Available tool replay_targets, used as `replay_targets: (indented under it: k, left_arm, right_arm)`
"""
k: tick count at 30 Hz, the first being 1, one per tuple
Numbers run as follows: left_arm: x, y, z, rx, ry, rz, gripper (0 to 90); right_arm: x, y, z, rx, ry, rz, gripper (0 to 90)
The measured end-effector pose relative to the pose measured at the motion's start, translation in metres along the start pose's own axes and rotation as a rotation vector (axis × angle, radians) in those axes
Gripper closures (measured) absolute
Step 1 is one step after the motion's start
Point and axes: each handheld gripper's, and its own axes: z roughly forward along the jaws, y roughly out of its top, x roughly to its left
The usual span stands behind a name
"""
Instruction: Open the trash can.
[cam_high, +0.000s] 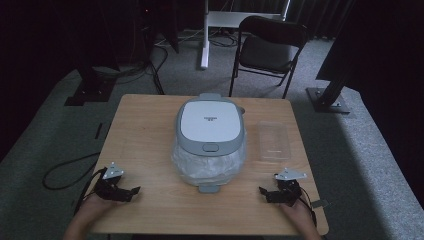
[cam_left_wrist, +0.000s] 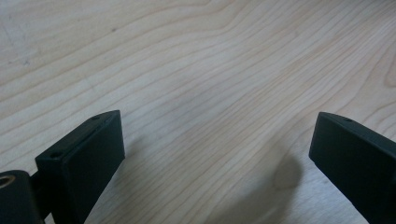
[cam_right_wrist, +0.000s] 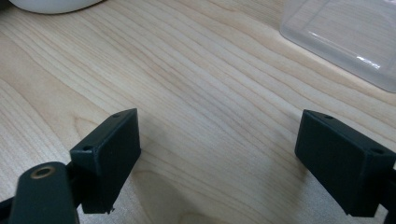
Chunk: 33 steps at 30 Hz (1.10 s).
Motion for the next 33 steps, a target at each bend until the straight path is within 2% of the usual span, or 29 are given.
replay_targets:
  k: [6,13,14,18,33]
  left_arm:
    - [-0.006,0.011,-0.007,-0.043,-0.021,0.013,4.3]
    - [-0.012,0.019,-0.007,-0.050,-0.045,0.033,4.3]
    - [-0.013,0.023,-0.009,-0.069,-0.068,0.025,4.3]
    - [-0.016,0.027,-0.011,-0.085,-0.075,0.034,4.3]
    - [-0.039,0.061,-0.039,-0.199,-0.142,0.117,4.4]
  right_arm:
    - [0.000,0.000,0.000,0.000,0.000,0.000,13.5]
    - [0.000,0.000,0.000,0.000,-0.001,0.001,13.5]
    - [0.000,0.000,0.000,0.000,-0.002,0.001,13.5]
    - [0.000,0.000,0.000,0.000,-0.002,0.002,13.5]
    - [0.000,0.000,0.000,0.002,-0.001,0.003,13.6]
